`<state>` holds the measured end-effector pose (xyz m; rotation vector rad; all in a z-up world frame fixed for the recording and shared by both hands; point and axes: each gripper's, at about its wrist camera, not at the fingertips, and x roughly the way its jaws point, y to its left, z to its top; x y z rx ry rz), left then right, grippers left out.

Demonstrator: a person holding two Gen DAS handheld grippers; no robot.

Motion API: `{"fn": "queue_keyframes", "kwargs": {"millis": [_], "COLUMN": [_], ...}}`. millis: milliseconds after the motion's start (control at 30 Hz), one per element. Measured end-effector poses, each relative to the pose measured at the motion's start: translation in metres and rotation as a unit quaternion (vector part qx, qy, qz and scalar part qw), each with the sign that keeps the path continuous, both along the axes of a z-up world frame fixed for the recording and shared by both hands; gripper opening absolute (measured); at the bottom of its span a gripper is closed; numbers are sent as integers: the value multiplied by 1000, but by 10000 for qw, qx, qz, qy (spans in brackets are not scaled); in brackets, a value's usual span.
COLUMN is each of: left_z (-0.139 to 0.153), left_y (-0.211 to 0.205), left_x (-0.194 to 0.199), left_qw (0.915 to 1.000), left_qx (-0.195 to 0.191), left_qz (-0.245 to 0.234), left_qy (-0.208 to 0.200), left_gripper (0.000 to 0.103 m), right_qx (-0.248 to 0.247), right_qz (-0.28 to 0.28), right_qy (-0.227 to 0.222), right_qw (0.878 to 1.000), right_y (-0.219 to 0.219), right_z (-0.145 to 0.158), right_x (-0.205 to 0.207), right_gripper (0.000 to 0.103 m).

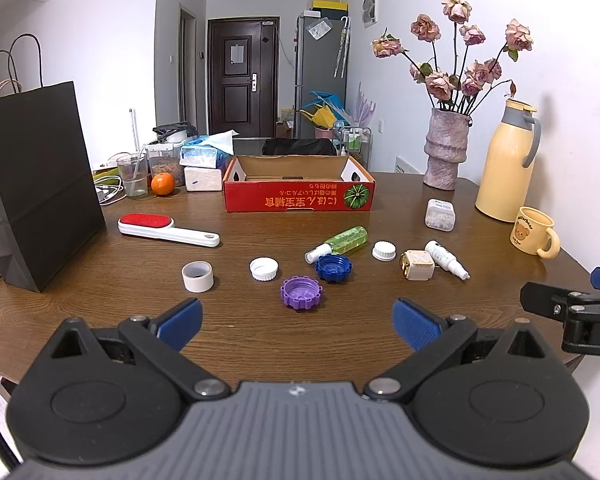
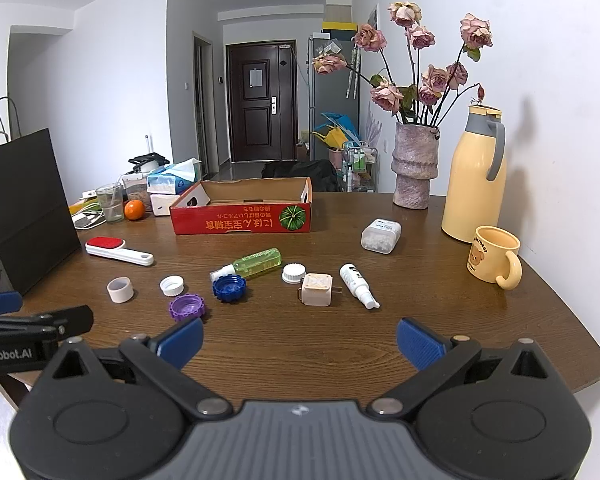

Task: Organize rigid objects

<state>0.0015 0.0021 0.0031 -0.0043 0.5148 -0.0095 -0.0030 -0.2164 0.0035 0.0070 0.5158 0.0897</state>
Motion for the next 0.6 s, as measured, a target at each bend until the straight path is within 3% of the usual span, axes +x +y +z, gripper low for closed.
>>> {"fn": "queue_keyframes", "kwargs": {"millis": [600], "left_z": [0], "left_y": [0], "left_x": [0], "left_qw": [10000], "left_qx": [-12], "left_qz": [0], "left_qy": [-3], "left_gripper": [103], "right_qx": [-33], "right_qz": [16], "right_qy": [-26], "right_qw": [10000], "right_y": [2], "right_z": [0], "right_x": [0], "right_gripper": [103]}}
